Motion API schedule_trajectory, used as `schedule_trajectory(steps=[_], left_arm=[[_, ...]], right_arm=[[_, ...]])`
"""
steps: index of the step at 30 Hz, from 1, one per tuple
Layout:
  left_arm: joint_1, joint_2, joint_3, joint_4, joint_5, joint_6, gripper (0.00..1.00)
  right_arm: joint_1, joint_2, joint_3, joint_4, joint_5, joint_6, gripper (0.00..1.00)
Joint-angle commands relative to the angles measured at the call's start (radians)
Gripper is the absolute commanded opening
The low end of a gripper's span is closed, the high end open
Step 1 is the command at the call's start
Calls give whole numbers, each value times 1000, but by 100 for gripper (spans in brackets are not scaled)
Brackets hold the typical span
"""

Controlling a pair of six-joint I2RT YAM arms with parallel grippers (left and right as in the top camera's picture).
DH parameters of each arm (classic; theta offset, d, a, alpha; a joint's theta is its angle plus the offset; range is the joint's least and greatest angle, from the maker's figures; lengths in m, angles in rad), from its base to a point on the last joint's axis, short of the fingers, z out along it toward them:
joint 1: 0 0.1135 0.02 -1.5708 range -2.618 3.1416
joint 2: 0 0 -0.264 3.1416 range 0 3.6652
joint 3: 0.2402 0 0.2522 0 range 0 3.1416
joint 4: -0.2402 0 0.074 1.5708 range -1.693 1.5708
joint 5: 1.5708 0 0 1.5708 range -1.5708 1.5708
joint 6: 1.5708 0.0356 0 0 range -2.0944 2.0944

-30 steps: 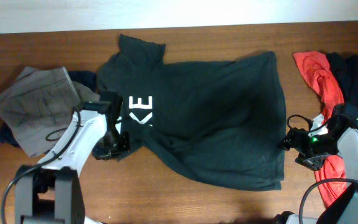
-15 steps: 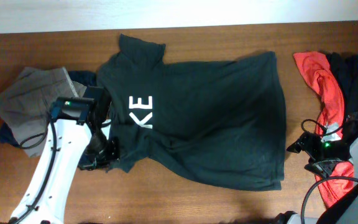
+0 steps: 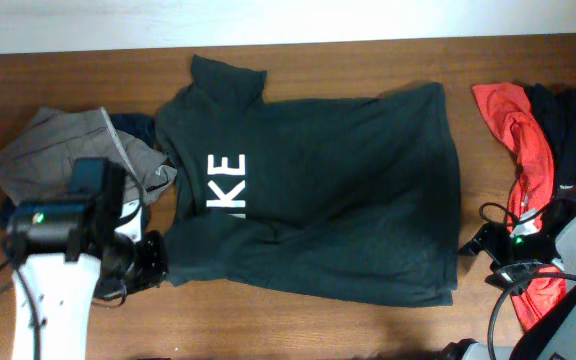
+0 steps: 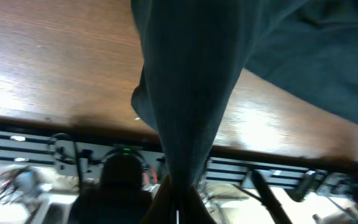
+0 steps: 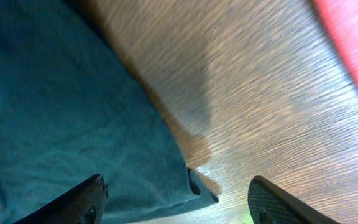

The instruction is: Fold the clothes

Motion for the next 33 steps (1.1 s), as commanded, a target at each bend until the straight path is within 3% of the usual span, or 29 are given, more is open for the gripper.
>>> schedule_trajectory(steps=[1, 13, 17, 18, 23, 33], left_arm=[[12, -72, 19, -2, 139, 1, 0], [13, -97, 19, -2, 100, 1, 0], [13, -97, 19, -2, 89, 1, 0], [13, -97, 19, -2, 89, 1, 0], [13, -97, 19, -2, 91, 0, 0], [13, -97, 19, -2, 98, 0, 0]], right_arm=[[-6, 8, -33, 11, -53, -32, 81], [-6, 8, -235, 189, -61, 93, 84], [-10, 8, -225, 191, -52, 93, 26], [-14, 7, -211, 180, -52, 94, 17], [-62, 5, -38, 23, 74, 107, 5], [-97, -1, 168, -124, 172, 103, 6]])
